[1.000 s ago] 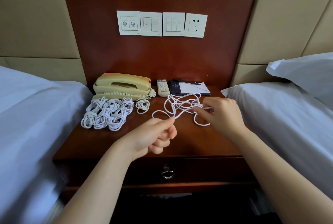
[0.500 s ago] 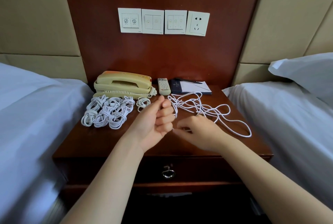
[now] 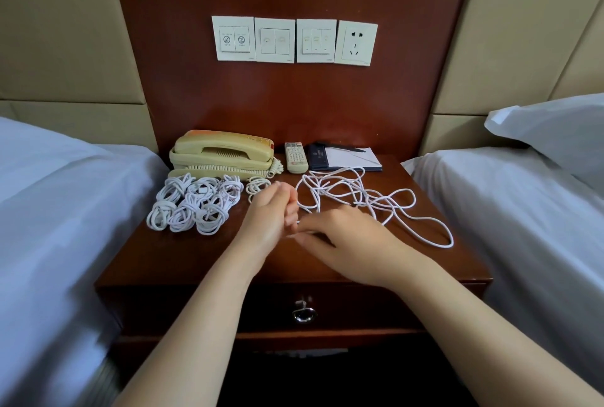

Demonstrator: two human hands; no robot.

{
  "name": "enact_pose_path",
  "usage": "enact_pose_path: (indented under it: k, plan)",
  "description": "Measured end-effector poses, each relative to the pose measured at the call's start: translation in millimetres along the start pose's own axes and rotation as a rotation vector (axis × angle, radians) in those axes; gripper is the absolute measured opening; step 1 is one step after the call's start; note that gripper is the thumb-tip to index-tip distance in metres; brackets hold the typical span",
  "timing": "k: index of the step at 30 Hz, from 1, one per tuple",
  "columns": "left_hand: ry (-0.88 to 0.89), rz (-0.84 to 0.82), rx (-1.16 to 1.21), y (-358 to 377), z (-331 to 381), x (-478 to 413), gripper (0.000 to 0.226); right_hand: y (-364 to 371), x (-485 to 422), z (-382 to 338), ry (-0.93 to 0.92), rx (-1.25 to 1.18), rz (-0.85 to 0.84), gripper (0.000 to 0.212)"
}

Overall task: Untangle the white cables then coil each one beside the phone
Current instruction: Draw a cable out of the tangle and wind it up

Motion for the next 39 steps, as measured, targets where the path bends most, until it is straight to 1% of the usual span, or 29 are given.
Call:
enact_pose_path:
  k: [2,3,5,7,9,11,14,18,22,24,26,29,31,33,36,39]
  plan:
    - [-0.028,-0.132,-0.101,14.4,0.2,6.3,0.041,-11.2,-1.5,4.8,0.013,0.059,0.131,0.017]
    - [-0.038,-0.189,-0.100,20.7,-0.3,9.0,0.042,-17.2,-1.5,7.7,0.023,0.100,0.208,0.019]
    - [-0.098,-0.281,0.037,29.1,-2.2,13.0,0.045,-26.8,-0.2,11.3,0.029,0.146,0.348,0.022]
    - [-0.182,-0.361,0.185,32.6,-3.2,15.2,0.045,-31.2,0.0,12.2,0.024,0.142,0.416,0.019]
    - [-0.247,-0.398,0.226,31.7,-5.0,16.9,0.042,-33.9,-1.2,14.8,0.017,0.092,0.441,0.018]
    - [-0.274,-0.418,0.246,31.6,-6.0,16.8,0.041,-37.5,-3.6,18.8,0.005,0.010,0.454,0.019]
    - [-0.288,-0.455,0.290,36.2,-4.5,18.3,0.048,-38.2,-7.5,26.2,0.026,-0.080,0.456,0.018]
    - [-0.340,-0.509,0.327,40.9,-5.3,21.0,0.052,-29.1,-13.7,42.4,0.060,-0.278,0.430,0.024]
    - [-0.340,-0.577,0.400,47.6,-1.9,27.1,0.043,-15.3,-21.3,52.4,0.093,-0.434,0.417,0.035]
    - [-0.302,-0.549,0.508,49.1,2.8,26.2,0.041,-6.3,-25.4,53.9,0.114,-0.503,0.407,0.037]
    - [-0.237,-0.459,0.667,45.1,8.0,21.5,0.041,6.3,-29.8,58.6,0.165,-0.501,0.353,0.038]
    - [-0.142,-0.269,0.824,26.0,11.9,11.4,0.046,29.4,-33.5,62.1,0.221,-0.366,0.167,0.041]
    - [-0.102,-0.175,0.842,10.5,12.6,6.4,0.044,39.7,-34.0,61.2,0.237,-0.292,0.073,0.042]
    - [-0.080,-0.102,0.848,-2.7,11.4,2.3,0.043,41.8,-35.0,55.6,0.219,-0.275,0.032,0.044]
    - [-0.074,0.027,0.838,-19.9,4.7,-3.6,0.043,41.5,-37.5,36.9,0.121,-0.199,-0.039,0.039]
    - [-0.075,0.148,0.741,-33.9,-1.9,-7.3,0.043,43.7,-37.5,17.1,0.014,-0.054,-0.098,0.029]
Point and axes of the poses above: each hand's wrist, its own x-axis away from the middle knuckle, its own y-axis out of the palm, z = x × y, the point moved 7 cm from there along -x, towards the middle knuckle, and after that the axes turned 4 degrees about -z, right-handed, at the moved point
